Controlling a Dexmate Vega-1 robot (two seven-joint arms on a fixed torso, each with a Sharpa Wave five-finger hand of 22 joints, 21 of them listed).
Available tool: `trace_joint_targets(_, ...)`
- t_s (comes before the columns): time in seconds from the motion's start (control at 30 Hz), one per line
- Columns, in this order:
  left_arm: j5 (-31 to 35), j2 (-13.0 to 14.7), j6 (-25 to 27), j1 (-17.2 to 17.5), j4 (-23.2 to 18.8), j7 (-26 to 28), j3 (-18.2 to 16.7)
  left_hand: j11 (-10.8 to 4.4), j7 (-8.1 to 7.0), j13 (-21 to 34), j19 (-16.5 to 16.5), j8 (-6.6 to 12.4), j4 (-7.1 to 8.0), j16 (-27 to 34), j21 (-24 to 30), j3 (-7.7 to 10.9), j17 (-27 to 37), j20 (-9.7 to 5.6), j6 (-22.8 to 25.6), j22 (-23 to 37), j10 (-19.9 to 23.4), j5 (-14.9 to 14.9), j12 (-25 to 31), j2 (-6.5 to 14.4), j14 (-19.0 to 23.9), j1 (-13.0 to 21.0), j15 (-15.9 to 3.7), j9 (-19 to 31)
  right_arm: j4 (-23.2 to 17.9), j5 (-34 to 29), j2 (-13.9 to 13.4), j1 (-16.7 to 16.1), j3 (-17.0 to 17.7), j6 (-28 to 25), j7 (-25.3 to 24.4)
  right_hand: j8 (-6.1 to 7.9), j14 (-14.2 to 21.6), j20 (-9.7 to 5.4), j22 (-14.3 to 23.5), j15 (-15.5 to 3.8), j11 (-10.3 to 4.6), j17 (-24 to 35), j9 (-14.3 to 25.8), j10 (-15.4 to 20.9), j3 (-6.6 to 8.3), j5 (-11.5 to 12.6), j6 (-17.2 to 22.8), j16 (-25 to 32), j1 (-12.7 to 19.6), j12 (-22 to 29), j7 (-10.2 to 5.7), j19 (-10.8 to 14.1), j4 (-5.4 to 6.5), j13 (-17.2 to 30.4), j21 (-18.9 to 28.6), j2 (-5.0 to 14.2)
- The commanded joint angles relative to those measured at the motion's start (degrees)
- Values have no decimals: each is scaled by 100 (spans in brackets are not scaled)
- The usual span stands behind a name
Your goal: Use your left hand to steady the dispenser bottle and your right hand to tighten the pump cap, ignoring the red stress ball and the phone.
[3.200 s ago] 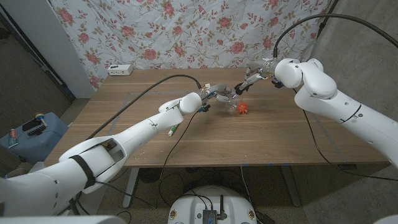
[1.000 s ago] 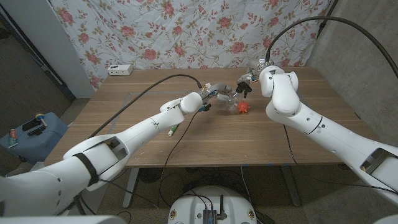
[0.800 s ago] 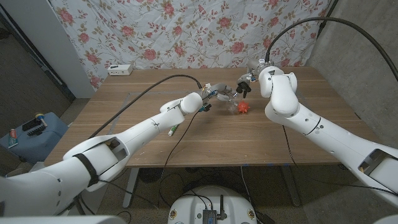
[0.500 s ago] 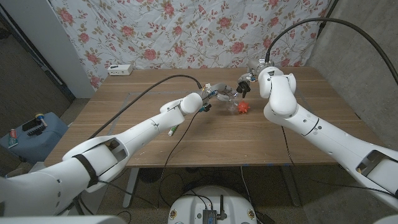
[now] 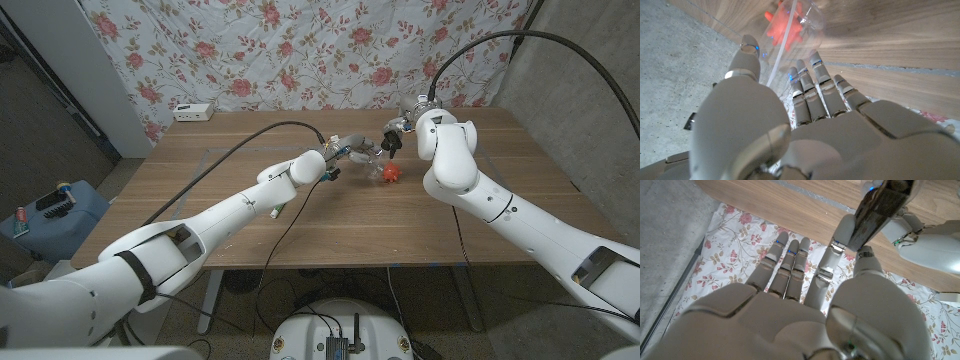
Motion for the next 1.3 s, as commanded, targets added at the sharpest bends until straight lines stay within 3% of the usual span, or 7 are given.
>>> trace_joint_targets(0.03, 21, 78, 76, 110, -181, 58, -46, -115, -219, 20, 2, 24, 653, 41, 0, 682, 31, -440, 396, 14, 129, 32, 29, 483, 26, -116, -388, 5, -286, -24, -130, -138, 160, 204, 143, -145, -126, 77, 14, -63, 71, 21, -2, -133, -101, 6, -248, -84, -213, -102, -30, -65, 33, 21, -38, -59)
trace_joint_targets(0.43, 26, 149, 93, 203, -309, 88, -87, -107, -207, 20, 2, 24, 653, 36, 0, 679, 29, -438, 393, 14, 123, 31, 27, 477, 15, -117, -392, 5, -393, -145, -223, -141, 251, 480, 534, -529, -406, 152, 14, 94, 134, 32, 25, -488, -293, 54, -945, -278, -639, -342, -7, -280, 151, 43, -85, -180)
trace_joint_targets(0.67, 38, 218, 114, 285, -422, 150, -136, -103, -201, 20, 2, 24, 661, 39, 0, 676, 30, -441, 390, 14, 131, 30, 31, 479, 18, -127, -385, 5, -482, -134, -294, -185, 368, 728, 670, -866, -609, 210, 12, 171, 183, 31, 55, -798, -355, 98, -1663, -414, -766, -492, 19, -477, 151, 62, -107, -217)
trace_joint_targets(0.93, 69, 335, 184, 378, -625, 227, -221, -100, -207, 20, 3, 24, 664, 39, 0, 672, 30, -439, 390, 14, 137, 29, 33, 477, 17, -134, -382, 5, -676, -11, -408, -255, 562, 998, 820, -1277, -901, 235, 7, 270, 209, 23, 99, -1254, -340, 159, -2629, -574, -720, -607, -1, -702, 64, 84, -117, -196)
trace_joint_targets(1.07, 72, 359, 187, 398, -656, 247, -249, -101, -201, 20, 4, 25, 662, 40, 0, 671, 31, -437, 389, 14, 126, 29, 29, 475, 16, -132, -390, 6, -772, 51, -486, -310, 677, 1127, 805, -1476, -1080, 262, 4, 326, 197, 21, 136, -1543, -305, 183, -3202, -647, -623, -628, -110, -889, -18, 96, -134, -173)
trace_joint_targets(1.3, 81, 373, 179, 406, -668, 263, -274, -105, -205, 20, 4, 27, 664, 37, 0, 668, 30, -437, 394, 14, 131, 28, 31, 471, 11, -139, -385, 6, -945, 324, -661, -523, 1023, 1367, 430, -1537, -1257, 245, 1, 299, 153, 6, 182, -1747, -286, 210, -3542, -709, -491, -626, -237, -1041, -122, 107, -141, -223)
